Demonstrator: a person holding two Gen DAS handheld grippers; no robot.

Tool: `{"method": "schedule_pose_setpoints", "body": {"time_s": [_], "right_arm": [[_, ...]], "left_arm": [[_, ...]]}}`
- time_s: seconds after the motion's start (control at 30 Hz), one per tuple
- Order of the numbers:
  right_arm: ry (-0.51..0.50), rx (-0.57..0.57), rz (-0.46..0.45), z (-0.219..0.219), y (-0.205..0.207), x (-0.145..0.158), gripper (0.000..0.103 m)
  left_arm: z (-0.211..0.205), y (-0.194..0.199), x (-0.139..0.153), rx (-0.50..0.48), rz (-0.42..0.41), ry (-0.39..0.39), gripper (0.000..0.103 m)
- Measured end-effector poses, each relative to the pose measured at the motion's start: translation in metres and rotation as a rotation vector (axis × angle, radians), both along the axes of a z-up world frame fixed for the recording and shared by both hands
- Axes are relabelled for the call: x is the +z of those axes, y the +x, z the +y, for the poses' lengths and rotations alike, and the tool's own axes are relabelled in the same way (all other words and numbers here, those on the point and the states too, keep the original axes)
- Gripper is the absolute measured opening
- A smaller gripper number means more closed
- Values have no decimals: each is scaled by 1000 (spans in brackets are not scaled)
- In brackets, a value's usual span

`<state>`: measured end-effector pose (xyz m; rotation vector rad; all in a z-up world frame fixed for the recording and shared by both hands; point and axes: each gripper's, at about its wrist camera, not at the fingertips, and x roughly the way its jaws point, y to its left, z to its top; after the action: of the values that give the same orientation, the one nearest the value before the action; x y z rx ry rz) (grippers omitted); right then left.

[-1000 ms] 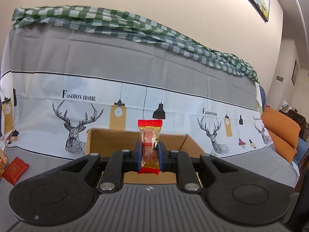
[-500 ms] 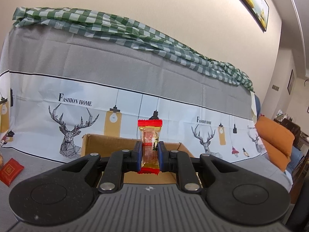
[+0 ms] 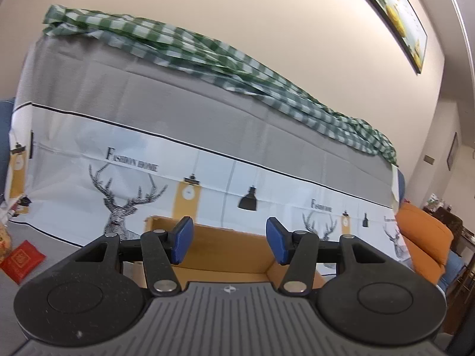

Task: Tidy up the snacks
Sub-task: 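Open both grippers to drop the grain cake and red candy into the box, then move both grippers back toward the remaining snacks beside the box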

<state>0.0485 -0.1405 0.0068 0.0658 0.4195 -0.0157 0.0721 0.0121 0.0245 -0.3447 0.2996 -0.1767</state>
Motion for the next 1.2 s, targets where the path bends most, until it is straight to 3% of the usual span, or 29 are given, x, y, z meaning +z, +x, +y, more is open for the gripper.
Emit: {"method": "schedule_pose_setpoints", "body": {"time_s": [0.13,0.43,0.6,0.67,0.7,0.73,0.77,0.87,1.03,1.2], "right_arm": [[6,11,-11,13,-2,2,97],[11,29,-13,41,-6,2,94],[12,49,-11,59,-7,0,81],[12,75,-9,68,-8,-2,68],[11,88,-5,73,-8,-3,63],[14,97,-2,76,-8,-4,53],[23,112,-2,80,-9,-5,44],[34,150,-22,91,-12,-4,31],[96,235,-46,100,-14,11,28],[188,364,38,112,6,29,28]], "left_arm": [[11,0,0,58,2,26,60],[56,-2,-3,114,40,-18,60],[83,-2,-13,119,91,-70,58],[94,-4,-18,123,89,-102,56],[99,-3,-21,132,100,-111,50],[106,-3,-23,148,105,-133,43],[113,-4,-27,159,89,-166,43],[132,-5,-37,219,82,-227,28],[174,-6,-59,381,96,-425,24],[198,-13,-79,552,134,-523,24]]}}
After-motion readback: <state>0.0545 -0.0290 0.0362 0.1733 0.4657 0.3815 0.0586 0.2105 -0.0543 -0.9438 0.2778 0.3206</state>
